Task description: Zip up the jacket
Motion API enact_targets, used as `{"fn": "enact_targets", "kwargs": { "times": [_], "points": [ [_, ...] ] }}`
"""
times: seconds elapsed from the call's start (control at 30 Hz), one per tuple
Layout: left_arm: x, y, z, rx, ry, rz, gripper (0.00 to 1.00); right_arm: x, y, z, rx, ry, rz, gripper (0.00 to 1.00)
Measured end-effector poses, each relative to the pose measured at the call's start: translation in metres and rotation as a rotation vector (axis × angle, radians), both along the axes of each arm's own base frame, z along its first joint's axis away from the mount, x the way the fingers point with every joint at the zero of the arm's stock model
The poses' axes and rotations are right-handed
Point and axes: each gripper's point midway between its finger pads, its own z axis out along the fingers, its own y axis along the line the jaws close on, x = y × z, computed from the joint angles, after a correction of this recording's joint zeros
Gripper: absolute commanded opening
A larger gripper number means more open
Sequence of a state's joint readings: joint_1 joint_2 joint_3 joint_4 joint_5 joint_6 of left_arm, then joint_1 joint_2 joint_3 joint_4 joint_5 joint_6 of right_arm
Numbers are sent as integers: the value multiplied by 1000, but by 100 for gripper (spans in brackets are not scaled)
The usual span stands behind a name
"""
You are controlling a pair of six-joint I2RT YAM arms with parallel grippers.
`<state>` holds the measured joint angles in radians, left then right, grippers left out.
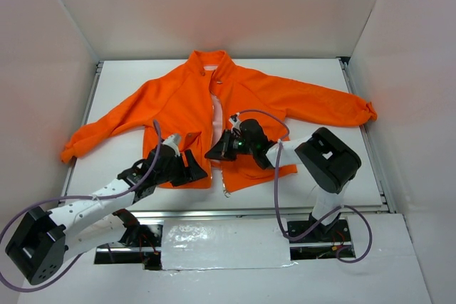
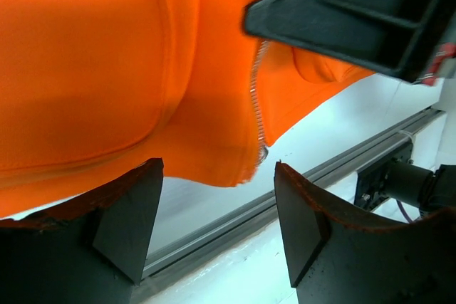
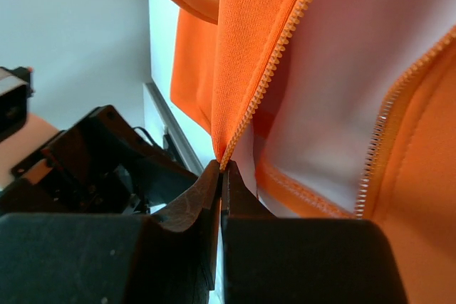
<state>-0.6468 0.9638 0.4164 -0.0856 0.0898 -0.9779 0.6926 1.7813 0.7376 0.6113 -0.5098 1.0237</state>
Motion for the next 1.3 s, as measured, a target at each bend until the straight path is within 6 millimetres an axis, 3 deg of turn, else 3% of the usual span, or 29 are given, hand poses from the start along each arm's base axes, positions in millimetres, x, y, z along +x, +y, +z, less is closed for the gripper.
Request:
{"fn": "enact_targets", "kwargs": {
  "times": [0.17, 0.3, 0.77, 1.1, 1.3],
  "points": [
    [3, -8, 6, -44, -24, 0, 75, -4, 6, -4, 12, -6, 6, 0],
    [3, -16, 8, -67, -26, -11, 70, -7, 12, -6, 15, -16, 7, 0],
    [-16, -15, -26, -23, 59, -19, 61, 1, 11, -14, -10, -26, -45, 0],
    [-13, -17, -28, -48, 24, -19, 62, 1, 10, -23, -25, -12, -45, 0],
    [-10, -18, -33, -40, 26, -12, 57, 1, 10, -23, -25, -12, -46, 0]
  ]
}}
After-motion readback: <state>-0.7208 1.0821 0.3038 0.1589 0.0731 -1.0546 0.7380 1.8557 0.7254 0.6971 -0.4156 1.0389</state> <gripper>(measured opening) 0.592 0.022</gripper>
